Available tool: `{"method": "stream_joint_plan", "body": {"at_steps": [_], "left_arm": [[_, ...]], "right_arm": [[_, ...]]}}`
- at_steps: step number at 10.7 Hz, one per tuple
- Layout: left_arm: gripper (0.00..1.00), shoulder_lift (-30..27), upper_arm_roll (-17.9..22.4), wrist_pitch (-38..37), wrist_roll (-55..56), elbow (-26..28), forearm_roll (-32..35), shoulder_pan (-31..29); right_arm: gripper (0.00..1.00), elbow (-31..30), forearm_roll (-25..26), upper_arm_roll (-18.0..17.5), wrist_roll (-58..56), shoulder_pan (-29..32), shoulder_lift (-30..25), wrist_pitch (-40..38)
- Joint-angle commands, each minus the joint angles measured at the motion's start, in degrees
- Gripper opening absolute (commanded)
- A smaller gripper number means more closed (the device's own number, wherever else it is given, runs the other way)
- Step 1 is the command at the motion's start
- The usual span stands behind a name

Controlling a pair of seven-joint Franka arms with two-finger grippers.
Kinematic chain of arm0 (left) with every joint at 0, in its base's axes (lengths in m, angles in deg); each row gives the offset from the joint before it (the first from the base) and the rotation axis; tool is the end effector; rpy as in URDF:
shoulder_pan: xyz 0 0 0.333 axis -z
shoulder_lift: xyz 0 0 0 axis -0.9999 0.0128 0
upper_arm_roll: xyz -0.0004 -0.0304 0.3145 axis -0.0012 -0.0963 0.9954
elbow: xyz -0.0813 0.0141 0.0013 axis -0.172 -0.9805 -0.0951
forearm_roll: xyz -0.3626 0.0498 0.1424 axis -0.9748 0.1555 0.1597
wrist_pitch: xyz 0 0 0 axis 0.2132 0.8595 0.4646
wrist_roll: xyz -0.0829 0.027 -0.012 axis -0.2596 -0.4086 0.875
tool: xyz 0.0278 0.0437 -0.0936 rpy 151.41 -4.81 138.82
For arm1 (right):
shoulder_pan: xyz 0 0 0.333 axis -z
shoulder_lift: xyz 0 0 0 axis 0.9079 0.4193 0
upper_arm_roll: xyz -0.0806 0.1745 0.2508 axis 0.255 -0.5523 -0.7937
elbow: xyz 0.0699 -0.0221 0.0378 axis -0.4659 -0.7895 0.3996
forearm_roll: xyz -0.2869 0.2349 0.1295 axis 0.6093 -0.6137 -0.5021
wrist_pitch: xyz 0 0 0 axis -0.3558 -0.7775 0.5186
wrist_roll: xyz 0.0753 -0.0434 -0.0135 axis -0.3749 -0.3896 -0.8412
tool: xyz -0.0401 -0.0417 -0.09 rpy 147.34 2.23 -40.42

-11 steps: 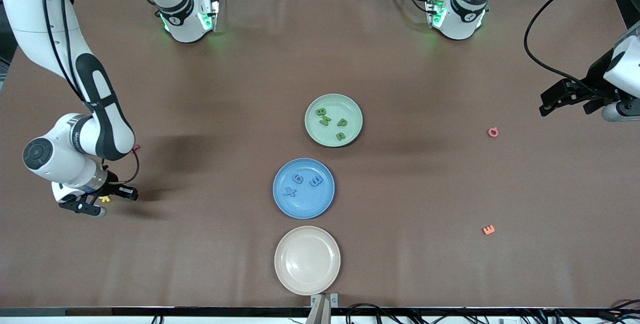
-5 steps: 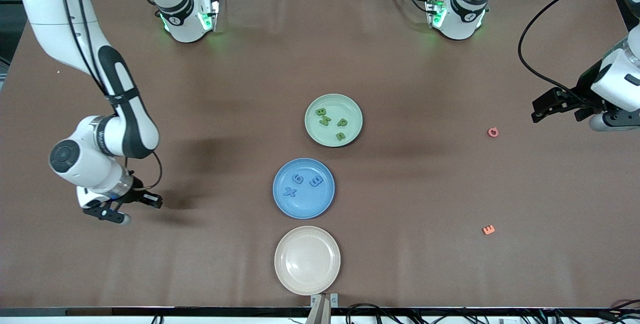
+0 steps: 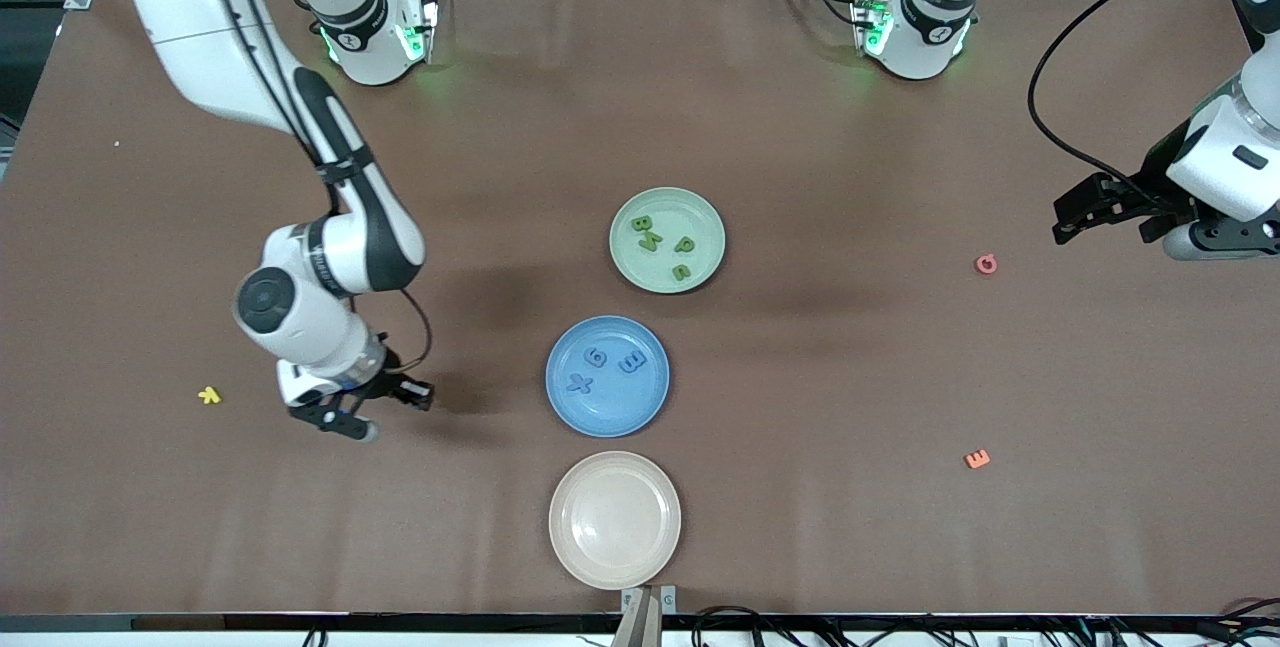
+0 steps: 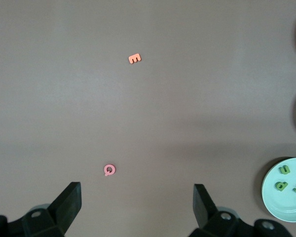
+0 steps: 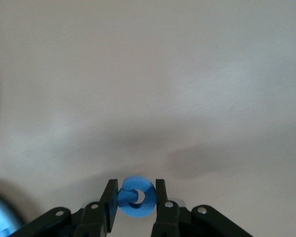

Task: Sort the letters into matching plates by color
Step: 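Carry the blue c onto the blue plate and open the right gripper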

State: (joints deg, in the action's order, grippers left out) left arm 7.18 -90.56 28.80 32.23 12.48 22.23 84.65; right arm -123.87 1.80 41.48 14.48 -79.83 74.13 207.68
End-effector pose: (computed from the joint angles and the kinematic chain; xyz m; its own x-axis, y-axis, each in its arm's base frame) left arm 0.5745 -0.0506 0.5892 0.9978 0.0158 0.0650 0.0147 -0.9997 0.0173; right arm 0.6726 0.1700 0.2403 0.9427 -0.3171 0.1039 -0.2998 -0.9416 -0.1535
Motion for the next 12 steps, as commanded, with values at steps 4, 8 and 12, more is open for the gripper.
{"method": "stream_joint_plan", "body": {"at_steps": [4,8,12], "left_arm": [[1.00,0.54,-1.07,0.36,-0.84,-0.17,0.49,0.05],[1.00,1.78,-1.33,0.80,-0.84,-0.35,0.49,0.49],[1.00,2.31,-1.77,1.51,-0.93,-0.35,0.40,0.75]], "right_arm": [[0.13,8.14,-0.21,0.03,11.08,-13.22,6.39,-0.61],[0.14,13.16,-0.12,-0.15,16.53,-18.33,10.62,-0.69],[1.00,14.22,0.23,-0.15,15.33,-19.04,11.33,-0.61]]}}
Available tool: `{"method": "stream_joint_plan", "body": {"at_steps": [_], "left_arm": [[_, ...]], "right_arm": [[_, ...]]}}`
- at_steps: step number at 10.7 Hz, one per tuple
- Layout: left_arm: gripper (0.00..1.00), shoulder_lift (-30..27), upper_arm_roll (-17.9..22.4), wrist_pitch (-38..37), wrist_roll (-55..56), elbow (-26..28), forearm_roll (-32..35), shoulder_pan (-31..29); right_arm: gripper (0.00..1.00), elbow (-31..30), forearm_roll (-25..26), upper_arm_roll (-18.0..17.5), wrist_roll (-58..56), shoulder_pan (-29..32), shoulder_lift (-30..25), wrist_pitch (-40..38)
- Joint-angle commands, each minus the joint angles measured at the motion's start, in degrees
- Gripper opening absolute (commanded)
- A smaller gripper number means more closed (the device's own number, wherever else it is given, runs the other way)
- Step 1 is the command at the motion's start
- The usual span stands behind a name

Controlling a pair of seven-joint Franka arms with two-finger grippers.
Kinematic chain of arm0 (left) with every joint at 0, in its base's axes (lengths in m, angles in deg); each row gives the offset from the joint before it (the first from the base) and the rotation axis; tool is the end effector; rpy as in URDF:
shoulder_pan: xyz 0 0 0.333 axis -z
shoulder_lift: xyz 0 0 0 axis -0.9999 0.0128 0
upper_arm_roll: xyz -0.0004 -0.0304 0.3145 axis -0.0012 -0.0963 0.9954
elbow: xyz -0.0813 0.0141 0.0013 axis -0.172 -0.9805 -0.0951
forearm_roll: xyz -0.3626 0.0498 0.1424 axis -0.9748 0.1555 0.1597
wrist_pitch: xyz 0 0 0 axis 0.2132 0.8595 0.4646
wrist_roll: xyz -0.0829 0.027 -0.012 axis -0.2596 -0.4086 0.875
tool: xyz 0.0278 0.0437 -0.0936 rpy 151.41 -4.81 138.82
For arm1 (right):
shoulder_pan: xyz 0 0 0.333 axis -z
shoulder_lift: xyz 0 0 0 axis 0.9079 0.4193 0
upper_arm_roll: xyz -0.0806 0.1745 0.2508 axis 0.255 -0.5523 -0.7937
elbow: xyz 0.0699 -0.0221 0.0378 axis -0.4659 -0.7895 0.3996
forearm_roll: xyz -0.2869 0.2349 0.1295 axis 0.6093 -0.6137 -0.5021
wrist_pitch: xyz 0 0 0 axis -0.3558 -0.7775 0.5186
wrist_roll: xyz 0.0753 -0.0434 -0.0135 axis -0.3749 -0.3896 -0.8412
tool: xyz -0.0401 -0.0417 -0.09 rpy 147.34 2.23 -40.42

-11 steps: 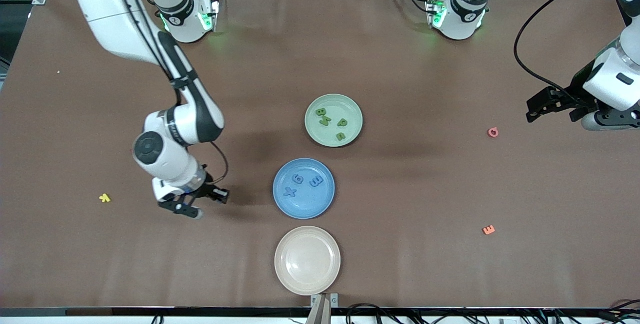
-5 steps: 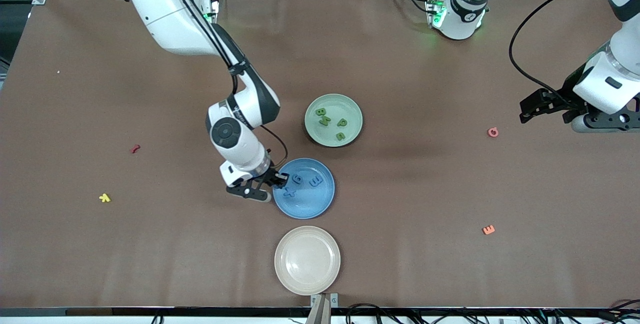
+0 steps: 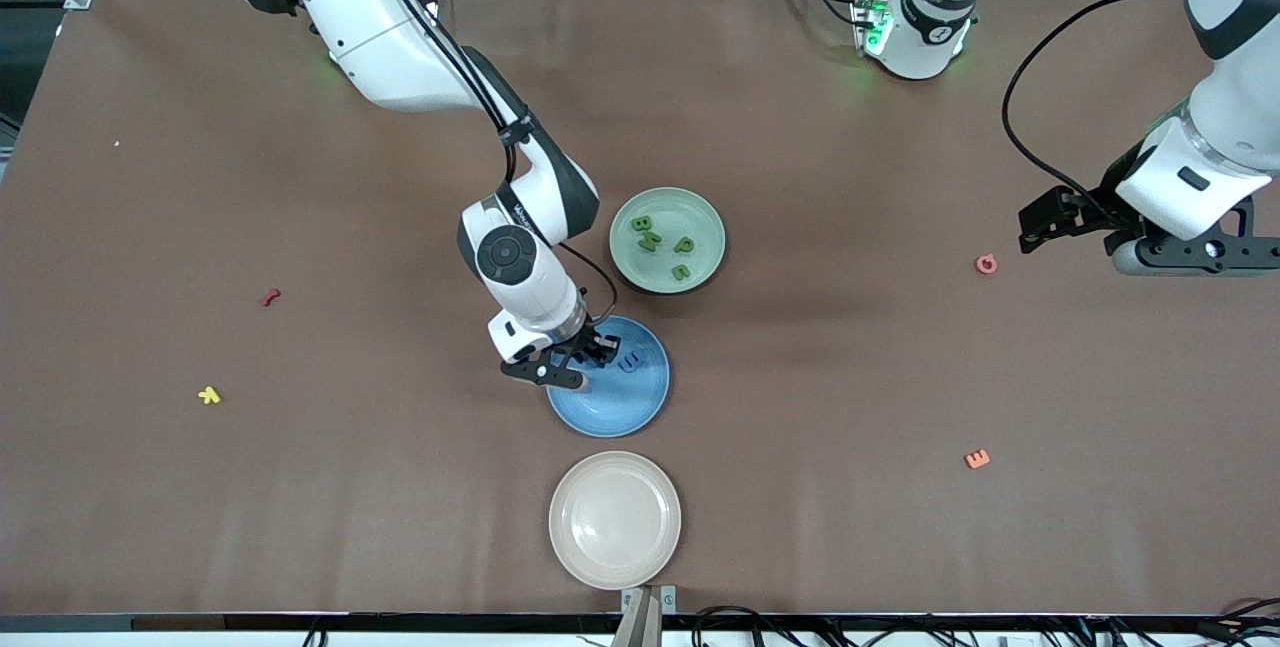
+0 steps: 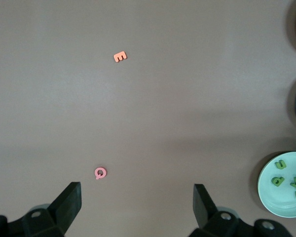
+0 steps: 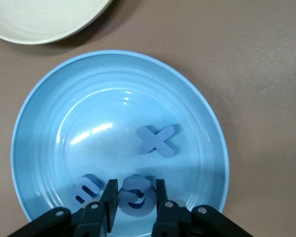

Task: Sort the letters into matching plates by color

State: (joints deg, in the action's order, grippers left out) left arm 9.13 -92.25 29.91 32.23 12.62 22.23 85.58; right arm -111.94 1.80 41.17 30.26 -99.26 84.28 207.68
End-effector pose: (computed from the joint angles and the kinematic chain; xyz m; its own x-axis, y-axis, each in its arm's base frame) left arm 0.5817 -0.0763 0.5705 0.9984 -0.0292 0.0481 -0.0304 -0.9993 0.0231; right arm 0.6098 0.4098 0.2059 0.9648 -0.2514 0.0765 -0.2321 -0.9518 -0.2006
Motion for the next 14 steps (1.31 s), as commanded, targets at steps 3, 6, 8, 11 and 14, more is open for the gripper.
{"method": "stream_joint_plan", "body": {"at_steps": [3,6,8,11,14], "left_arm": [[1.00,0.78,-0.09,0.39,-0.84,-0.49,0.58,0.52],[1.00,0.88,0.00,0.39,-0.84,-0.57,1.19,0.35],[1.00,0.79,0.18,0.39,-0.84,-0.58,1.19,-0.44],[1.00,0.70,0.62,0.39,-0.84,-1.01,1.19,-0.44],[1.00,0.79,0.62,0.48,-0.84,-1.02,1.37,-0.01]], "right_arm": [[1.00,6.49,0.15,0.42,-8.16,2.22,0.65,-9.96],[1.00,9.33,0.06,1.99,-15.63,4.68,-0.40,-16.51],[1.00,9.33,0.14,2.61,-25.19,9.15,-1.36,-16.78],[1.00,8.98,1.28,2.70,-35.75,16.45,-2.94,-19.67],[1.00,8.80,3.74,4.28,-45.07,22.34,-4.88,-24.15]]}}
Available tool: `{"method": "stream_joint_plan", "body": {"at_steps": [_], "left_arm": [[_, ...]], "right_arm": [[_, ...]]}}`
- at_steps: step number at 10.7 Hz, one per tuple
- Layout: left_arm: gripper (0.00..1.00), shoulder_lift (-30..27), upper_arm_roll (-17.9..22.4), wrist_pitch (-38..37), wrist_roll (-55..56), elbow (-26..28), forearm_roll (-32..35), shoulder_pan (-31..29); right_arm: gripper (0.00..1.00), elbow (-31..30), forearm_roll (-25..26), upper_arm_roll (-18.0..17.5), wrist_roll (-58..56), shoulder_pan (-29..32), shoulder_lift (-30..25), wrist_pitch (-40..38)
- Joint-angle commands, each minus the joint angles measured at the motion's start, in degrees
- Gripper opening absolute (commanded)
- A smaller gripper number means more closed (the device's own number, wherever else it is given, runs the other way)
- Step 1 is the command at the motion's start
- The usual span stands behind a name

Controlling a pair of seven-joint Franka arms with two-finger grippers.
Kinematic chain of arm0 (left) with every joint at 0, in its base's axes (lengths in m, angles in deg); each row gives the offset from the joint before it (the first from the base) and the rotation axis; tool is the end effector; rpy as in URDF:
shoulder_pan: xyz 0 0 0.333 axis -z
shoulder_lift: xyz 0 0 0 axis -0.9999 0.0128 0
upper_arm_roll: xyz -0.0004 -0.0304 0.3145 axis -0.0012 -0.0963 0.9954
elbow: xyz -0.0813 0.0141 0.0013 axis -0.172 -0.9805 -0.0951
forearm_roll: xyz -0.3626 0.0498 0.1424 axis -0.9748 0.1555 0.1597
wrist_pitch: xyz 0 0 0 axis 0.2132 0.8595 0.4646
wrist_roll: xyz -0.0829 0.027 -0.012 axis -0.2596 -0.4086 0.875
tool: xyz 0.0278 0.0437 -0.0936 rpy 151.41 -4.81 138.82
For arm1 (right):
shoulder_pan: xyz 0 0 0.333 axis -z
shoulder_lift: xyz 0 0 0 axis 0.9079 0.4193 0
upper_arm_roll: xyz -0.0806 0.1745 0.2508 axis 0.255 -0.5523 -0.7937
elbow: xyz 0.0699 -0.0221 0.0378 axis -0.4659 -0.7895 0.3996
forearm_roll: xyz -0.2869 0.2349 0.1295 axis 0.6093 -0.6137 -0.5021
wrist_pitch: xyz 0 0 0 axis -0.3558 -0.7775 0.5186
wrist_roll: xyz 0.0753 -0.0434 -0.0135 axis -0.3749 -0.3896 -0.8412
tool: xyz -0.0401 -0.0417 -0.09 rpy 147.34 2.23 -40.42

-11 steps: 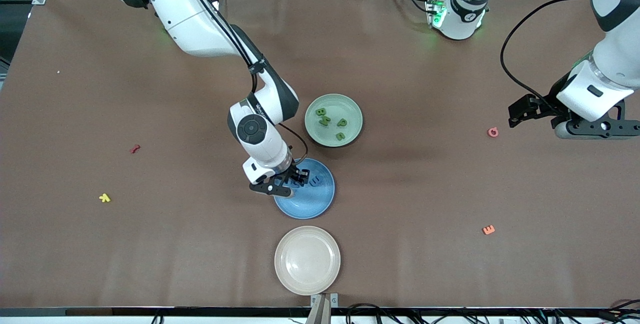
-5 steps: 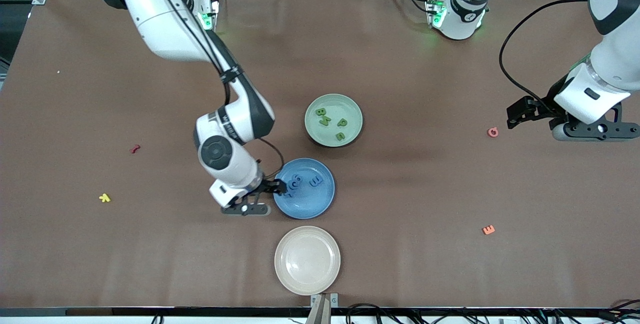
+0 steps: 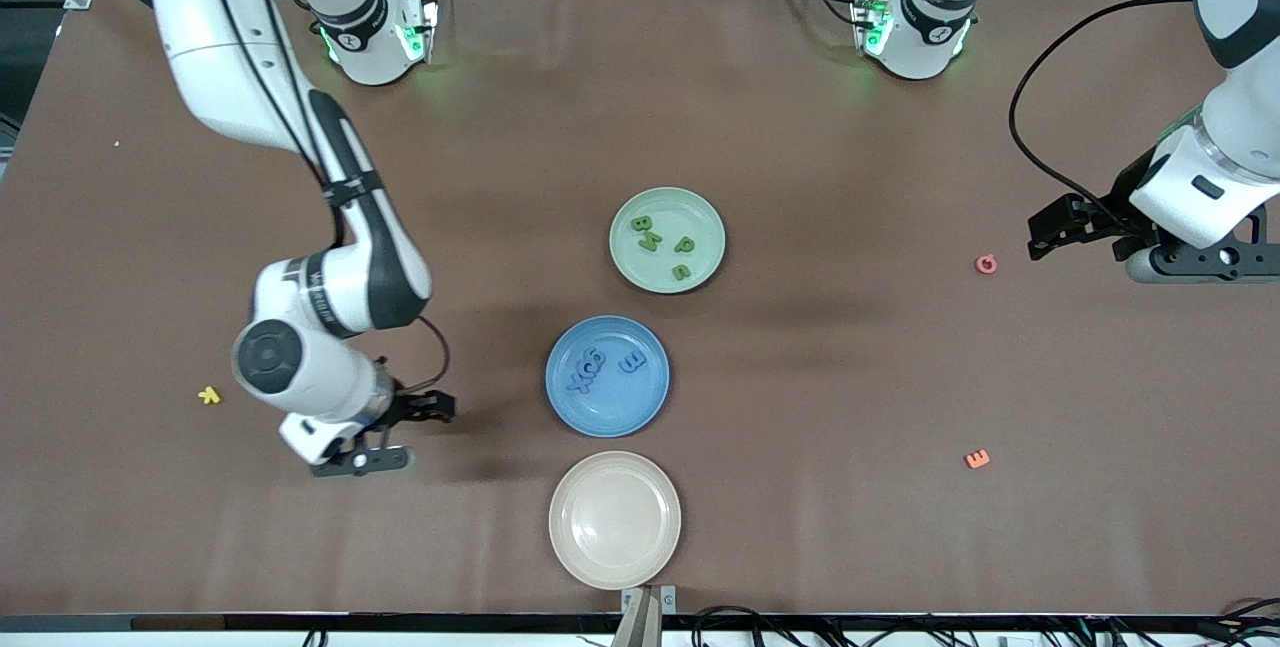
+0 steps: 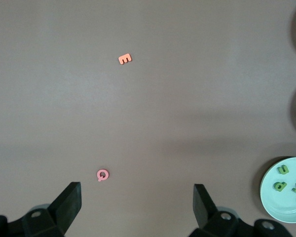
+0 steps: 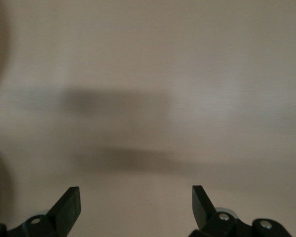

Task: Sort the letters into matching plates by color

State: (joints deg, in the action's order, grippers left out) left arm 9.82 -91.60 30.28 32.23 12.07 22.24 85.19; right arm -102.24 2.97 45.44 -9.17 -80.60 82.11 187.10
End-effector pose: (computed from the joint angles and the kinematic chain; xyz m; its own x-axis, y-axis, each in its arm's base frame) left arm 0.5873 -0.0657 0.5687 0.9986 -0.0108 0.0520 -0.0121 -0.9996 0.0249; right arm 0.7299 0.1606 0.2769 0.9937 0.1019 0.0456 0.1040 -0.9936 -0.0450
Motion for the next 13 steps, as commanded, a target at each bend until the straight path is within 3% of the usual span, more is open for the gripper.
{"method": "stream_joint_plan", "body": {"at_steps": [1,5,13], "left_arm": [[1.00,0.10,-0.21,0.46,-0.84,-0.47,1.37,0.57],[1.00,0.72,-0.56,0.81,-0.67,-0.38,1.37,0.66],[1.00,0.10,-1.53,0.29,-0.40,-0.47,1.45,1.98]], "right_arm": [[1.00,-0.90,5.36,0.01,-6.29,5.44,-3.68,-5.67],[1.00,-4.41,12.22,0.54,-8.92,10.54,-11.65,-9.47],[1.00,-5.74,11.99,1.51,-9.55,11.87,-33.19,-26.95]]}}
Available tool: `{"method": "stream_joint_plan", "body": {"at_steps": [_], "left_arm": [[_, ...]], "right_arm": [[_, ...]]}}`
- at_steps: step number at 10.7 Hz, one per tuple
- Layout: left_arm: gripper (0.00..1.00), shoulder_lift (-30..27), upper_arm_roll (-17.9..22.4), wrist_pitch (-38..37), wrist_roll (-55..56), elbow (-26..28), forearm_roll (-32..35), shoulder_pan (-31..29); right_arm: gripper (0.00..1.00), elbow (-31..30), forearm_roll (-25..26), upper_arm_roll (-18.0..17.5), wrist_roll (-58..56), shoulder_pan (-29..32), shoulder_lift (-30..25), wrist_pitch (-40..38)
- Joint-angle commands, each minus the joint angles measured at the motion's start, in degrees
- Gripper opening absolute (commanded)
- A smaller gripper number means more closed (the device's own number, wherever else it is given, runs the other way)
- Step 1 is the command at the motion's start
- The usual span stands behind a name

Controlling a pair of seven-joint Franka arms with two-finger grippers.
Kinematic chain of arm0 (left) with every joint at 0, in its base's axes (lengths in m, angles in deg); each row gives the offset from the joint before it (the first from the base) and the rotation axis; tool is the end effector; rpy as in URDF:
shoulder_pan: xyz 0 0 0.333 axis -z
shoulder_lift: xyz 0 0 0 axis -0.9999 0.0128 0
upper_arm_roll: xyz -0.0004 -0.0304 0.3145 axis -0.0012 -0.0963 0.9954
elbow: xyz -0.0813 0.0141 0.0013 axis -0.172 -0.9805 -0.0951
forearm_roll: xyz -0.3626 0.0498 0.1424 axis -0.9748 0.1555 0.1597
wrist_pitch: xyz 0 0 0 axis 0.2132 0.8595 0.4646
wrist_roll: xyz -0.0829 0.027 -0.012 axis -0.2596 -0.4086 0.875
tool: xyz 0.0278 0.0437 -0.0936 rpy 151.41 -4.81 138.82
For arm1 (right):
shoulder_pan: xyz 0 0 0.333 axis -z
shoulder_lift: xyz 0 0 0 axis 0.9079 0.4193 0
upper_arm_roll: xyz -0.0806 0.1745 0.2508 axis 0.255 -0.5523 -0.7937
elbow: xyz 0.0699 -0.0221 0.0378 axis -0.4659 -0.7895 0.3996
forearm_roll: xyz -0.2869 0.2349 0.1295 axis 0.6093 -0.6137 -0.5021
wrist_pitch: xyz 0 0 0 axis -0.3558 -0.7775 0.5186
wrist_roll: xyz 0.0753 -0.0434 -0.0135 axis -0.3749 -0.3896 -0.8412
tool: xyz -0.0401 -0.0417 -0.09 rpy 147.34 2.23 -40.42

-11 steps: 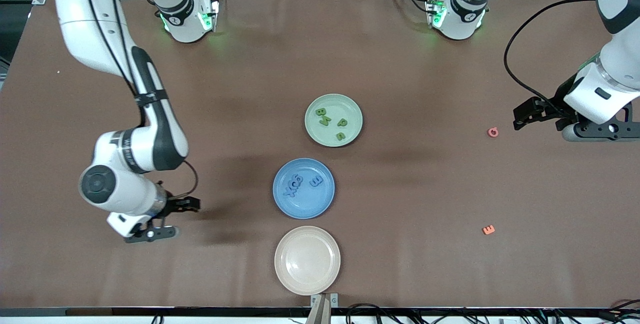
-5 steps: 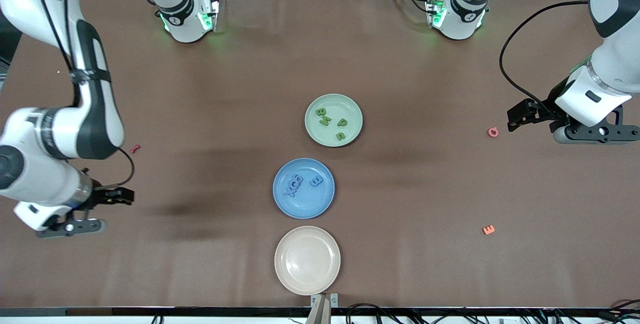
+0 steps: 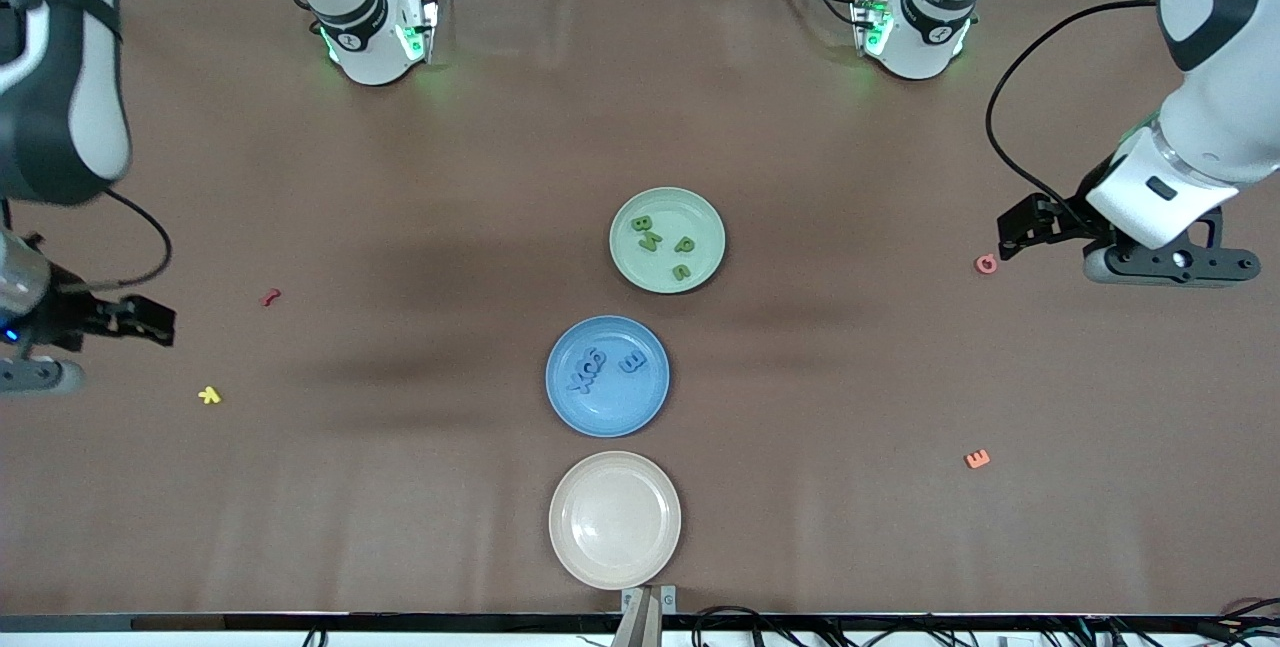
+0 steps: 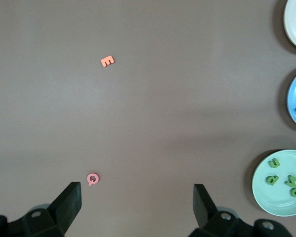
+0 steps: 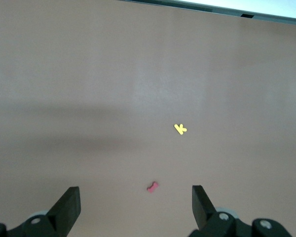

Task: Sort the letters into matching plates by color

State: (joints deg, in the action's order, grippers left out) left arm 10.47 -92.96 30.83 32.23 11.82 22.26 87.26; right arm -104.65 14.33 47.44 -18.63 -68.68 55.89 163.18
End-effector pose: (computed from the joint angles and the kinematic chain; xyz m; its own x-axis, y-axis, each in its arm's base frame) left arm 0.5862 -0.1003 0.5653 0.9960 -0.0700 0.0548 -0.0717 -0.9970 0.0290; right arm 0.6604 -0.0303 0.5453 0.9963 0.0797 0.0314 0.0752 -0.9892 0.1259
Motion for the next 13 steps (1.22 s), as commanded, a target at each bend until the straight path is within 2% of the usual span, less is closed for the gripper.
{"method": "stream_joint_plan", "body": {"at_steps": [1,5,9,13], "left_arm": [[1.00,-0.46,-0.17,-0.17,-0.66,-0.22,1.52,-0.18],[1.00,-0.55,-0.17,-0.17,0.03,-0.39,1.43,0.17],[1.00,-0.81,-0.44,-0.26,-0.57,-0.31,1.35,-0.54],[1.00,-2.03,0.26,-0.52,6.19,-0.57,0.03,-2.28]], "right_arm": [[1.00,-3.33,0.37,-0.57,0.09,-0.22,-9.09,-4.61],[1.00,-3.42,-0.60,-0.75,0.71,-1.37,-15.86,-9.37],[1.00,-5.44,-1.39,-0.84,2.55,-1.63,-15.26,-8.67],[1.00,-4.91,-2.27,-0.49,2.99,-1.19,-15.26,-9.55]]}}
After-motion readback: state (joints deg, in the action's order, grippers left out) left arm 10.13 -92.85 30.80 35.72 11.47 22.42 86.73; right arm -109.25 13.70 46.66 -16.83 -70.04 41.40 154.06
